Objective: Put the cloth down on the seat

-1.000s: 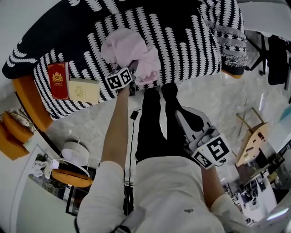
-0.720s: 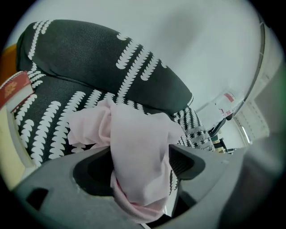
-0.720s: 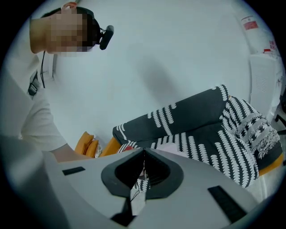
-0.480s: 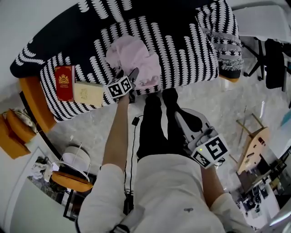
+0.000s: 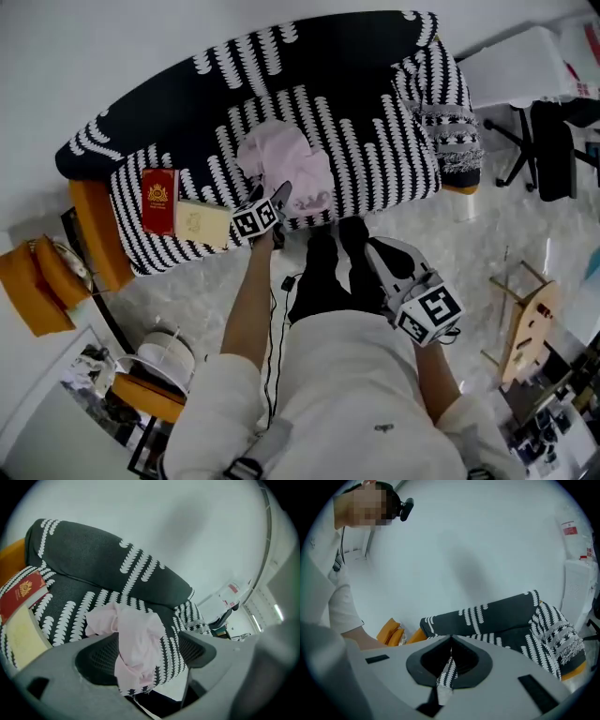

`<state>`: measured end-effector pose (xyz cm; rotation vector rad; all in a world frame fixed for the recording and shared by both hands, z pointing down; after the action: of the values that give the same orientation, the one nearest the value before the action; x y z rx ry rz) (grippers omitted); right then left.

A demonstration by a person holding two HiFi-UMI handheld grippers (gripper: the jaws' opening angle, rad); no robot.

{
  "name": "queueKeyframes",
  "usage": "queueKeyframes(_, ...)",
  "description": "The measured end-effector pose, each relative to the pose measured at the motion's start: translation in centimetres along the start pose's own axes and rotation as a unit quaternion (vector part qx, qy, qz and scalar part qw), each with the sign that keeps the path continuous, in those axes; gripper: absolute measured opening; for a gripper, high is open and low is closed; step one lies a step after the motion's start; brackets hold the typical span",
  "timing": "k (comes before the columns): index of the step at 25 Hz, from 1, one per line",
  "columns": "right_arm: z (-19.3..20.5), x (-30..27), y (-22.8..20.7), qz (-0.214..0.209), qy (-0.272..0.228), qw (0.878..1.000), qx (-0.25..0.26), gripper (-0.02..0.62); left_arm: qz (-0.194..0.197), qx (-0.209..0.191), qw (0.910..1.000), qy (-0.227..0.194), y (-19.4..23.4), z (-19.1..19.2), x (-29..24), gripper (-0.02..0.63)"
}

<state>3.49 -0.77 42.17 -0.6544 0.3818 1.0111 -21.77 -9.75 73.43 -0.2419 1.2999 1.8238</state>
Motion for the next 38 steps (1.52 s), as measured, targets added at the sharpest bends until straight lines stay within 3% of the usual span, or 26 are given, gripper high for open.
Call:
queueKeyframes(5,-1.2,0.9,0.7,-0.006,-0.019,1.000,0.010,0.009,0.011,0.004,0.9998,-0.019,-2.6,-0.4,2.4,0.394)
queueKeyframes(15,-2.9,2.0,0.8,-0.010,-0.059,0.998,0.024,0.009,0.030,-0.030,0.9978,-0.051,-7.6,-1.7,7.2,0.388)
queueKeyframes(23,-3.5,2.0,1.1,-0.019,-0.076,0.996,0.035,0.009,0.067,-0.082,0.9885,-0.108,-12.7,-3.6,11.9,0.285)
queueKeyframes(30,-4.0,1.3,2.1,-0.034,-0.077,0.995,0.050,0.009,0.075,-0.146,0.9749,-0.151,-16.5,-4.5,16.1,0.105)
queueKeyframes(38,-3.8,1.0,3.6,-0.052,-0.066,0.994,0.074,0.009,0.093,-0.185,0.9590,-0.193,-19.4,-4.9,19.5,0.021)
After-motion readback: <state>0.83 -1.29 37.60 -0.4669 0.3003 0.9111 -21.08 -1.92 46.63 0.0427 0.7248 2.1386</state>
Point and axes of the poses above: the fingertips, and each gripper's own axes: x backward along the fingers, y to its left, z out of its underside, the point moved 7 cm from there along x, backward along the fingers, and after that the axes turned 10 degrees about z, right-handed, at the moved point
